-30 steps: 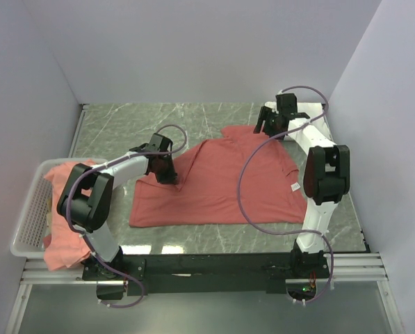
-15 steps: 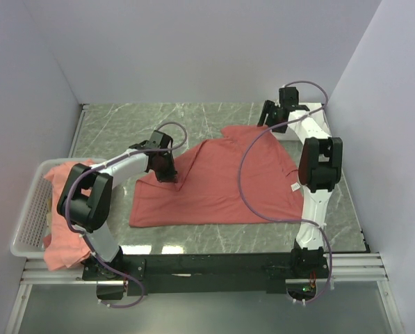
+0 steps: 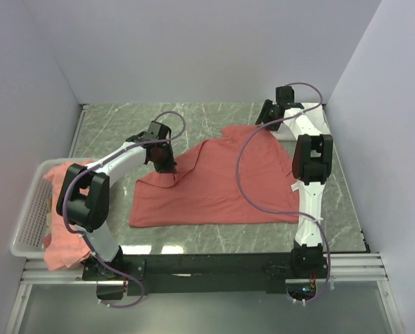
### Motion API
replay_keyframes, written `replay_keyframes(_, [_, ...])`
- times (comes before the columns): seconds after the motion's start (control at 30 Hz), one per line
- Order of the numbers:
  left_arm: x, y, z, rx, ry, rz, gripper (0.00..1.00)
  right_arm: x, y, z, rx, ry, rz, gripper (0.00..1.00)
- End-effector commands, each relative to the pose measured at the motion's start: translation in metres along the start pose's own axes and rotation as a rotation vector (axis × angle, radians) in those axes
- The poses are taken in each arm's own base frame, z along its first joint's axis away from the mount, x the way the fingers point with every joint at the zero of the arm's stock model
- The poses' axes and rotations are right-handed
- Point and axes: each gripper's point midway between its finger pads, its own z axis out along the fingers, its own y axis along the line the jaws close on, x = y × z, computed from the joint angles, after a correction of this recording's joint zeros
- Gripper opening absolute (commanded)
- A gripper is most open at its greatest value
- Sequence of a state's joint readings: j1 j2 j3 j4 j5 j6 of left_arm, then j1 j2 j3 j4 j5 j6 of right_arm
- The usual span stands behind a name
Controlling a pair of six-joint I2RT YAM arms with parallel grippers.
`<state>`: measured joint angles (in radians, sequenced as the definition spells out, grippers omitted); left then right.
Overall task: Fold and stack the t-shirts
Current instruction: Fold the tshirt
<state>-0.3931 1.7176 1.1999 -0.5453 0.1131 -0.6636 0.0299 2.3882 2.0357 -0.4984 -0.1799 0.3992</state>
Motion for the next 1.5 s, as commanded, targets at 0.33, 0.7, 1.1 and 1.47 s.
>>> replay_keyframes(0.33, [-0.023, -0.01, -0.019, 0.055, -0.042, 0.033, 0.01, -0.013, -0.019, -0.005, 0.138, -0.01, 0.059, 0.56])
replay_keyframes(0.7, [-0.03, -0.009, -0.019, 0.061, -0.051, 0.023, 0.01, -0.013, -0.03, -0.021, 0.183, -0.013, -0.05, 0.56])
replay_keyframes(1.1, [-0.037, 0.0, -0.018, 0.041, -0.064, 0.005, 0.01, -0.042, 0.014, -0.078, -0.003, -0.196, -0.158, 0.56])
replay_keyframes(1.47, [-0.044, 0.008, -0.019, 0.015, -0.08, -0.014, 0.01, -0.012, -0.027, -0.091, 0.165, -0.151, -0.162, 0.52])
